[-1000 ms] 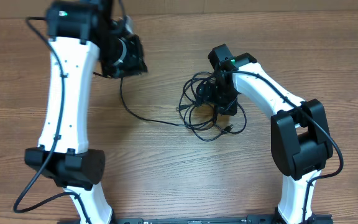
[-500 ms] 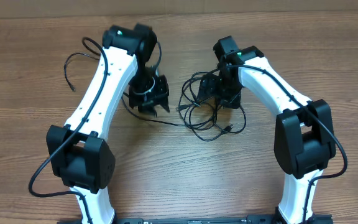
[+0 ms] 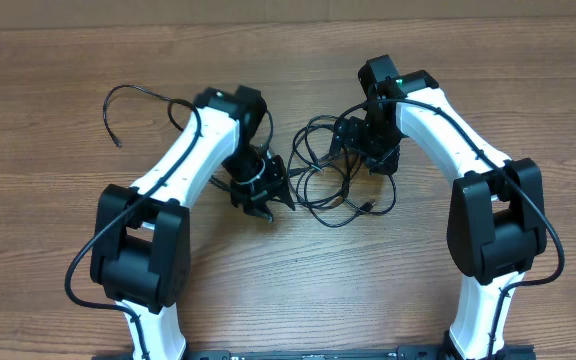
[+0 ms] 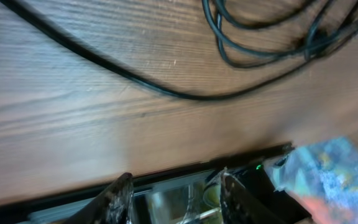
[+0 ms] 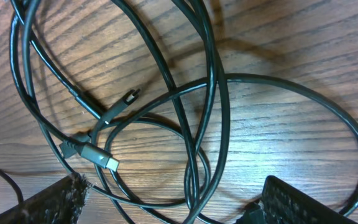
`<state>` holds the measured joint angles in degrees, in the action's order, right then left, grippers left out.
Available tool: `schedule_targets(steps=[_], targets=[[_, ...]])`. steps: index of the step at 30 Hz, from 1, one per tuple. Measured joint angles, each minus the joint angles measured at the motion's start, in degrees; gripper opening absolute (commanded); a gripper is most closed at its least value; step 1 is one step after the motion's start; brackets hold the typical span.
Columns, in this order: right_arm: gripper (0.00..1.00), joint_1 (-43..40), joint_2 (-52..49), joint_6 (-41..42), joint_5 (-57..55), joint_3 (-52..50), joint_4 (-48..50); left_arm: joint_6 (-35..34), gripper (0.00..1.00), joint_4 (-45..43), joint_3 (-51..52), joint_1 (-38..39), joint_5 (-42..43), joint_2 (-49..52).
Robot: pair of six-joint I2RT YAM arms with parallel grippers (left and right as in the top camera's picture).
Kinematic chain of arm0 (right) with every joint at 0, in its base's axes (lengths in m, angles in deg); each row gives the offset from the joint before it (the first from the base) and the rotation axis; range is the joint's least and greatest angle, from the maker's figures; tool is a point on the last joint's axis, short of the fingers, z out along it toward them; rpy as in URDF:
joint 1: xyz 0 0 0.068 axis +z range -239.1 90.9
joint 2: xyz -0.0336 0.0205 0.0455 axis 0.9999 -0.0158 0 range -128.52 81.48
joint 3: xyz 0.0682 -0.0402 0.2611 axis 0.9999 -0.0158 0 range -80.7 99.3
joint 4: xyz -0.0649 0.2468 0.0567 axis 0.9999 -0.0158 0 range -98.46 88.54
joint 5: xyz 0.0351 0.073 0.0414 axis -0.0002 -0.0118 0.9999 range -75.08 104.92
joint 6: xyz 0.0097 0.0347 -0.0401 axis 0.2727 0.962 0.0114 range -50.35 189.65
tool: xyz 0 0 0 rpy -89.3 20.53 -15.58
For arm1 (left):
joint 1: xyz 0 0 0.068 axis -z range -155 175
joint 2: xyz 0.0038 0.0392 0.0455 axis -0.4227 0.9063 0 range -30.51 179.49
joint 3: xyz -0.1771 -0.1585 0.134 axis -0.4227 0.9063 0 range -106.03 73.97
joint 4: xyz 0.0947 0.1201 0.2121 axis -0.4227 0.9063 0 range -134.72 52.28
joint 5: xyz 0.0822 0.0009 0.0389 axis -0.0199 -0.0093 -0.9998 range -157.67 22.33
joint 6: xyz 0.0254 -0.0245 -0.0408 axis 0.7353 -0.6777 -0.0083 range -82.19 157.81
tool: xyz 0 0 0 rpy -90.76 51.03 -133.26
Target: Untangle cables
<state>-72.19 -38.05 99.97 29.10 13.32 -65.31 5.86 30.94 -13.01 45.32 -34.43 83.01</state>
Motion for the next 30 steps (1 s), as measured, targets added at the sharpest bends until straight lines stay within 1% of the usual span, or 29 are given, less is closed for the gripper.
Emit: schedule_targets(steps=[4,7,10,15,17,18,19,20,21,22,27,30], targets=[[0.89,0.02,0.0,-0.09,0.0,0.02,-0.11,-5.9,0.38,-10.25,5.55,0.72,1.09,0.0],[0.89,0.0,0.0,-0.13,0.0,0.02,-0.28,-9.18,0.35,-17.09,7.61,0.7,0.72,0.04],[0.89,0.0,0.0,-0.37,0.0,0.02,-0.61,-10.91,0.35,-22.43,7.82,0.7,-1.25,0.02],[0.89,0.02,0.0,-1.05,0.0,0.02,-0.94,-12.13,0.36,-27.19,7.85,0.7,-4.66,0.02],[0.89,0.02,0.0,-1.18,0.02,0.02,-1.07,-12.55,0.33,-28.22,7.85,0.7,-5.38,0.02],[0.89,0.0,0.0,-1.22,0.0,0.02,-1.11,-12.7,0.29,-28.28,7.85,0.7,-5.64,0.02],[0.89,0.0,0.0,-1.27,0.02,0.02,-1.14,-12.81,0.24,-28.33,7.85,0.7,-5.9,0.04],[0.89,0.02,0.0,-1.4,0.02,0.02,-1.18,-12.9,0.18,-28.35,7.85,0.7,-6.27,0.02],[0.89,0.02,0.0,-1.44,0.0,0.02,-1.2,-13.0,0.09,-28.39,7.85,0.7,-6.64,0.02],[0.89,0.0,0.0,-1.46,0.0,0.02,-1.22,-13.16,0.04,-28.5,7.85,0.7,-7.04,0.04],[0.89,0.0,0.0,-1.68,-0.02,0.02,-2.03,-13.22,0.04,-28.79,7.8,0.57,-8.13,0.02],[0.93,0.0,0.0,-1.84,-0.55,0.02,-2.89,-11.67,0.04,-25.94,6.21,0.15,-8.66,0.02]])
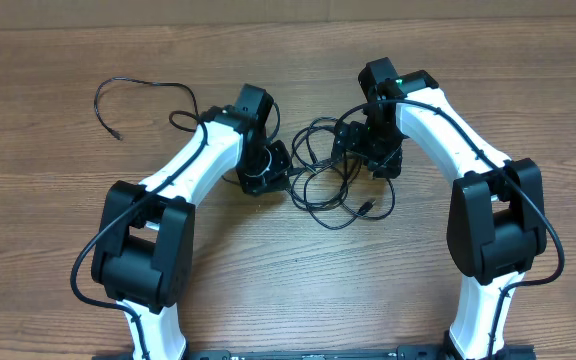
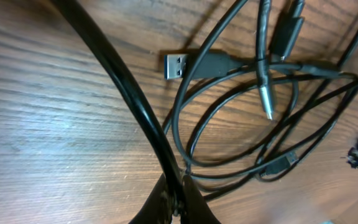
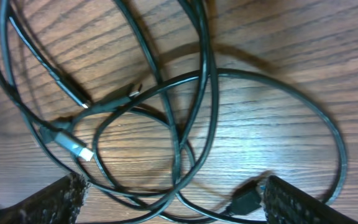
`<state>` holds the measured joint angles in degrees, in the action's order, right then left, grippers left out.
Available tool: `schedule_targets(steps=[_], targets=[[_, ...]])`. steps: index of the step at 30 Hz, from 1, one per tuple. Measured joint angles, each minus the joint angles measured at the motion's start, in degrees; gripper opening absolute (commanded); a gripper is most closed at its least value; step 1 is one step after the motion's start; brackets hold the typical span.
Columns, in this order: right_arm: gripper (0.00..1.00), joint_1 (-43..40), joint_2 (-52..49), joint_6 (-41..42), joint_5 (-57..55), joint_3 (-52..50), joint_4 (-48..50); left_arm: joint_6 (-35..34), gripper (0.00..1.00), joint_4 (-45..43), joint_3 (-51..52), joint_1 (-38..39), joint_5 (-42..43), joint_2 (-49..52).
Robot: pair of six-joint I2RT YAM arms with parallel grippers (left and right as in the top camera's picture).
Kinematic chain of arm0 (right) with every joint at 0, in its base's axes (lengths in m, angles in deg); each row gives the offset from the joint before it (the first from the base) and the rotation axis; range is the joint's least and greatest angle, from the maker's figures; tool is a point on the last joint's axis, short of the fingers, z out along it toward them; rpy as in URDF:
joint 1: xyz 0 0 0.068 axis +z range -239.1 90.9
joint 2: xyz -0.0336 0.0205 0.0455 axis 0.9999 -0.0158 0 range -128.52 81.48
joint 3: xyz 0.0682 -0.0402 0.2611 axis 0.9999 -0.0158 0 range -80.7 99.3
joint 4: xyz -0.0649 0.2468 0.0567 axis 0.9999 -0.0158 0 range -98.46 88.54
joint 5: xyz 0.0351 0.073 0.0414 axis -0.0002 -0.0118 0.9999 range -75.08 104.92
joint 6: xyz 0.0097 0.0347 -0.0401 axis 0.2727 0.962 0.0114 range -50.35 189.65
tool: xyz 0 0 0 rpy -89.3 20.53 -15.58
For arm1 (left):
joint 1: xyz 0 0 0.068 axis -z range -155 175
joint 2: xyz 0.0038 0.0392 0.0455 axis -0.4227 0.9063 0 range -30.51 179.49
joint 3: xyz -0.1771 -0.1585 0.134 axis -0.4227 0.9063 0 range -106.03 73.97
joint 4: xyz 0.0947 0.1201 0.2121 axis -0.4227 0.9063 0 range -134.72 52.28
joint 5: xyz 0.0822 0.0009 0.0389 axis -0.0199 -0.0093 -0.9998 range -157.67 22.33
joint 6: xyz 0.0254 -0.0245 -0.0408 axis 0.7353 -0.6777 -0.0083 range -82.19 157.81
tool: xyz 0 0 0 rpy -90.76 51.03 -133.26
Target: Untangle cables
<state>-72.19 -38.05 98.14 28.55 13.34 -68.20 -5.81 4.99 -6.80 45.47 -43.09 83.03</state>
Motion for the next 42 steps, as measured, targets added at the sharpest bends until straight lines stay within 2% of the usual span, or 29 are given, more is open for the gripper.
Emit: schedule_targets(steps=[5,9,15,17,19,24,29,36,42], targets=[[0.94,0.0,0.0,-0.07,-0.52,0.0,-0.13,3.34,0.04,8.41,-7.93,-1.62,-3.91,-0.42],[0.94,0.13,0.0,-0.79,-0.55,0.0,0.13,7.91,0.06,14.14,-18.47,-2.69,-6.64,-3.02],[0.85,1.68,0.0,-1.53,-0.57,0.0,1.62,13.42,0.06,17.22,-31.74,-2.95,0.48,-9.99],[0.79,2.27,0.0,-1.6,-0.55,0.0,1.84,14.29,0.06,17.73,-34.42,-2.95,3.1,-11.93],[0.64,2.64,0.0,-1.79,-0.59,0.0,1.9,14.95,0.06,18.49,-36.54,-2.95,4.61,-13.44],[0.38,2.62,0.0,-1.79,-1.4,0.0,1.55,15.93,0.06,19.89,-40.72,-4.2,6.54,-16.41],[0.18,2.62,0.0,-1.84,-2.73,0.0,0.5,16.7,0.07,21.68,-43.78,-12.17,7.23,-20.46],[0.16,2.62,0.0,-1.77,-6.43,0.0,-1.16,16.5,0.07,21.53,-45.57,-28.41,8.81,-26.91],[0.16,2.62,0.0,-1.77,-7.32,0.0,-1.38,15.02,0.07,17.31,-45.97,-40.61,16.55,-28.76]])
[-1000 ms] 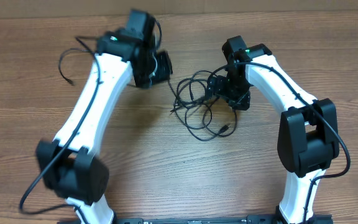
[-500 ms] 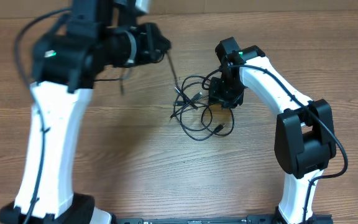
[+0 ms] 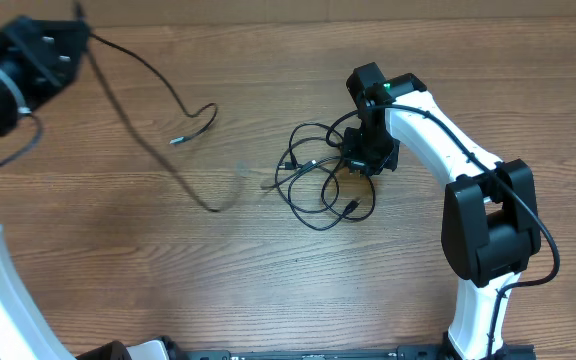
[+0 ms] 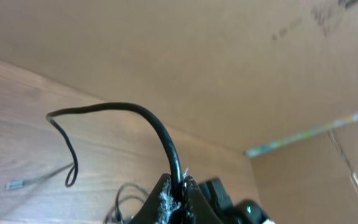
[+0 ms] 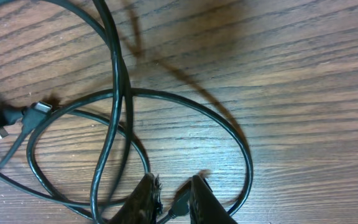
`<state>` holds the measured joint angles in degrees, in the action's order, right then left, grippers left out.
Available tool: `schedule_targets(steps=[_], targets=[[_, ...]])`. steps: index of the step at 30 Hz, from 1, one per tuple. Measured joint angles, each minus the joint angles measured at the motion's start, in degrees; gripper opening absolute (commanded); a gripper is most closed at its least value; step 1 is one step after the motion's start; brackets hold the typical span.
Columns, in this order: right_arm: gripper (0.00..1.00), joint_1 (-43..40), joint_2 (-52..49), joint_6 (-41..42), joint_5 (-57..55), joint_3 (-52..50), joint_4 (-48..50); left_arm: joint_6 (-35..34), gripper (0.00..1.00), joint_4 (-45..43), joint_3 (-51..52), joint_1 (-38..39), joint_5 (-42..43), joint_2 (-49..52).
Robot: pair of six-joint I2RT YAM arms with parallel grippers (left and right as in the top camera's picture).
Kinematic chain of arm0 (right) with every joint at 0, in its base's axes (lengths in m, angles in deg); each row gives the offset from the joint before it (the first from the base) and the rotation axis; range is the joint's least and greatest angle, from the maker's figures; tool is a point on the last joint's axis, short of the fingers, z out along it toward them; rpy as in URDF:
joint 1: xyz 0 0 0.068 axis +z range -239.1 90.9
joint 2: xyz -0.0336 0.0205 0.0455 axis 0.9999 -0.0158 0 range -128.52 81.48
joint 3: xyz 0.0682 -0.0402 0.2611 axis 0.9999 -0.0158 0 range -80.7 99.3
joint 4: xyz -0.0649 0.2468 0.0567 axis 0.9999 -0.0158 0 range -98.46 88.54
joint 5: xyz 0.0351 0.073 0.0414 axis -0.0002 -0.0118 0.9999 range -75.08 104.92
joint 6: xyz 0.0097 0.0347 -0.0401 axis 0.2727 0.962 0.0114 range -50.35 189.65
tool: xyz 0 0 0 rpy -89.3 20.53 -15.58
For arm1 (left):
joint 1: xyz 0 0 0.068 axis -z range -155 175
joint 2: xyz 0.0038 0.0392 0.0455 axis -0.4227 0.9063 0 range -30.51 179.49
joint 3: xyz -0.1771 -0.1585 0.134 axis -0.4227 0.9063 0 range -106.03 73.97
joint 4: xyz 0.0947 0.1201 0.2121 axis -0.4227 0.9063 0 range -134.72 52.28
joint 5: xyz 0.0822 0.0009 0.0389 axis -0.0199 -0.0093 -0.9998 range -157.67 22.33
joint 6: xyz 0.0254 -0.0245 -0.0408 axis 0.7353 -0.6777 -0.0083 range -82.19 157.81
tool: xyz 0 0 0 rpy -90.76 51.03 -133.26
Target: Untangle cables
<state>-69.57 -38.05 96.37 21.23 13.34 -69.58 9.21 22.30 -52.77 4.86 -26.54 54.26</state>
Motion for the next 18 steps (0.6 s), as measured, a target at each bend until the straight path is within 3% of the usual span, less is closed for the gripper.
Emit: schedule_targets(steps=[3,6,18], targets=[[0.16,0.0,0.0,0.0,-0.35,0.0,-0.07,-0.2,0.05,-0.39,0.0,-4.37,1.11,0.04],[0.16,0.0,0.0,0.02,-0.55,0.0,-0.07,0.2,0.04,1.86,-0.02,-5.81,-4.26,0.04],[0.15,0.0,0.0,0.02,-0.61,0.0,-0.13,2.03,0.04,9.73,-0.07,-5.84,-42.8,2.32]])
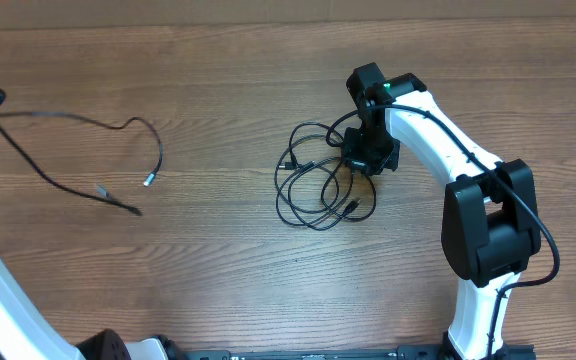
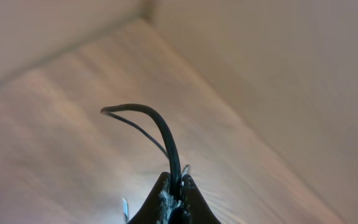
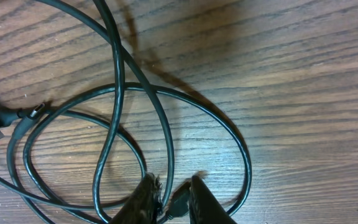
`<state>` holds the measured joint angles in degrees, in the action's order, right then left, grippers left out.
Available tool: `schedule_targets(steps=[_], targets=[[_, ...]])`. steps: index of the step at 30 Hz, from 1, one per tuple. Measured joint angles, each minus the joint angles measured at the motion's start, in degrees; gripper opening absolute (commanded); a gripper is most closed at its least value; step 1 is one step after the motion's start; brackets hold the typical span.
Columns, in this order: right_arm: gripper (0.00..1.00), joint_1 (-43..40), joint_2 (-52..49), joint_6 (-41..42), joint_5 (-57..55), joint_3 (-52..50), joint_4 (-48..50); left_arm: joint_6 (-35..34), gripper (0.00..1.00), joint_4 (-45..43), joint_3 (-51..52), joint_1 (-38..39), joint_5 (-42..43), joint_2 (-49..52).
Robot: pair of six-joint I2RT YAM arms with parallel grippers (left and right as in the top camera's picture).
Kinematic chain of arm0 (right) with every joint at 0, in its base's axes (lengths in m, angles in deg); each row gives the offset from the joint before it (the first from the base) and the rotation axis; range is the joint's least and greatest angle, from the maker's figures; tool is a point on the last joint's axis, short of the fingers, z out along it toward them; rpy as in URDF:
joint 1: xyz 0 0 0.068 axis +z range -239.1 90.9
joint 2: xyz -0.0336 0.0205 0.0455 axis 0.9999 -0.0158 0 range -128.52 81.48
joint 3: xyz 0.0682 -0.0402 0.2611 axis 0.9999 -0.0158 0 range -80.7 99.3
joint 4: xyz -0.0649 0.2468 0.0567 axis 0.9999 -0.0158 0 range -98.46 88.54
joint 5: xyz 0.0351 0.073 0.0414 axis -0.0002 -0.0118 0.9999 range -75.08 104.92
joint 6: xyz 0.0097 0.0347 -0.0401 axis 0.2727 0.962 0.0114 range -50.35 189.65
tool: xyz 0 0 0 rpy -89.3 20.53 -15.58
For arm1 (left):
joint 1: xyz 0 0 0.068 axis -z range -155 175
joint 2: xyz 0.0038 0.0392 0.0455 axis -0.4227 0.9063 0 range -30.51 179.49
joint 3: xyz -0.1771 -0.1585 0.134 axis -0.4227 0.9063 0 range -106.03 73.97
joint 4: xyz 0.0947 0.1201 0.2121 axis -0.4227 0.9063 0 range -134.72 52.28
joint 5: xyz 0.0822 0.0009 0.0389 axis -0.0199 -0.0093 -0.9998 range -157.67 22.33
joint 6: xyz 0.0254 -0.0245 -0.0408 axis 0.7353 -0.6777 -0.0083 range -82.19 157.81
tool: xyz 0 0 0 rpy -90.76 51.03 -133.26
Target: Untangle cables
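A thin black cable [image 1: 78,122] trails over the table at the left, its ends lying near the middle-left. My left gripper [image 2: 174,186] is shut on it, raised at the far left edge of the overhead view. From the jaws the cable [image 2: 160,127] arcs upward. The remaining tangle [image 1: 318,190] of black loops and plugs lies at the table's centre. My right gripper [image 1: 366,160] stands low over its right side. In the right wrist view that gripper [image 3: 171,200] is shut on a dark plug [image 3: 178,202] among the loops [image 3: 114,112].
The wooden table [image 1: 268,280] ends at a brown cardboard wall [image 1: 268,10] along the back. My left arm's white link runs up the left edge. The right arm [image 1: 488,230] stands at the front right.
The cable held by my left gripper has moved left; its loose ends now lie well apart from the tangle. The right gripper keeps its hold, and one tangle loop has shifted slightly.
At first both grippers were open, the left beside the tangle, the right over it. Then the left was shut on a black cable at the tangle's left edge. Later it stood high at the far left with that cable, and the right was shut in the tangle. Now the cable lies separate.
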<state>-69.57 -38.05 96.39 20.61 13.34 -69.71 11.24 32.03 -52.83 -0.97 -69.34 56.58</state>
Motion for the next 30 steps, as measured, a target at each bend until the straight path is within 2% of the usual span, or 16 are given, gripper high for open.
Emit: schedule_targets(steps=[8,13,16,17,24,25,30], targets=[[0.15,0.0,0.0,0.0,0.0,0.0,-0.79,-2.14,0.04,1.36,0.0,0.0,-21.94,7.91],[0.14,0.0,0.0,-0.02,-0.02,0.0,-0.83,-6.23,0.04,2.91,0.0,0.0,-28.17,12.15],[0.14,0.0,0.0,-0.04,-0.02,0.0,-0.85,-7.41,0.04,3.06,0.0,0.0,-28.85,14.93],[0.14,0.0,0.0,0.0,0.0,0.0,-0.92,-7.63,0.08,3.15,0.0,0.0,-28.87,15.76],[0.14,0.0,0.0,-0.02,-0.02,0.0,-1.22,-8.37,0.47,3.96,0.0,0.0,-25.53,22.64],[0.14,0.0,0.0,-0.02,0.0,0.0,-1.27,-8.61,0.49,4.02,0.0,0.0,-24.63,23.1],[0.14,0.0,0.0,0.0,-0.02,0.0,-1.22,-8.17,0.49,4.11,0.0,0.11,-15.52,23.82]])
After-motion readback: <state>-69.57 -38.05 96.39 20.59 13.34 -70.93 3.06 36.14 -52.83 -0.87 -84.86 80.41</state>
